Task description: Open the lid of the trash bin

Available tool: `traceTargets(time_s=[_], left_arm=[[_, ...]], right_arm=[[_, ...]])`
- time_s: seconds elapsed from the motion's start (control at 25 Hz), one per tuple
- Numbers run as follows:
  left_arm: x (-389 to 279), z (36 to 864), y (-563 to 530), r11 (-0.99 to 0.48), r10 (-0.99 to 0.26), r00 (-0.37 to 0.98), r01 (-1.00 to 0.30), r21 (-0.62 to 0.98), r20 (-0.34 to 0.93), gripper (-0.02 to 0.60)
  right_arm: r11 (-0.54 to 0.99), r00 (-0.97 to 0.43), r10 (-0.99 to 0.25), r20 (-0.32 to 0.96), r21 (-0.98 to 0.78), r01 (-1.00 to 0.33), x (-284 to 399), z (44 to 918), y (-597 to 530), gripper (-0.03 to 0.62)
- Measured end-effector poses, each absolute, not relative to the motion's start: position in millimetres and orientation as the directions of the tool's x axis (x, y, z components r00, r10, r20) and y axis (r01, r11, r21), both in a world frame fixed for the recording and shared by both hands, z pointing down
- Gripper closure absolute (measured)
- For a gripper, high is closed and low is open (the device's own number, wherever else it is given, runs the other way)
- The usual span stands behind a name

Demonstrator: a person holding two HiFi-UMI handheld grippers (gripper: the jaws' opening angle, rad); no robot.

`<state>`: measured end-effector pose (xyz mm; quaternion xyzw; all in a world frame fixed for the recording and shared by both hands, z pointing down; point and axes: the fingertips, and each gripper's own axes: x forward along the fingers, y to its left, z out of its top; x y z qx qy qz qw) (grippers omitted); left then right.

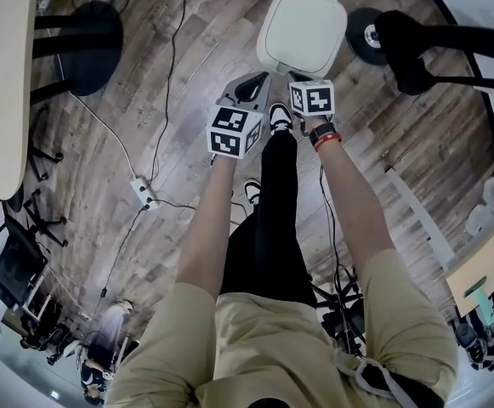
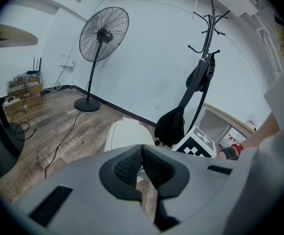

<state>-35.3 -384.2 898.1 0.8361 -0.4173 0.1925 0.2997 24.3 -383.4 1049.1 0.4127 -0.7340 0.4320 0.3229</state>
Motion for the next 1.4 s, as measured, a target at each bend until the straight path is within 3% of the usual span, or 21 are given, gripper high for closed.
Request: traceTargets(time_s=[1.4], left_arm=[[-64,891,-377,-0.433,-0.585,0.541,-0.838,0.331,0.604,0.558]], right_arm=[[0.394,-0.446,-0.267,0.854,-0.325,-0.86,18,1044,-380,0.58]])
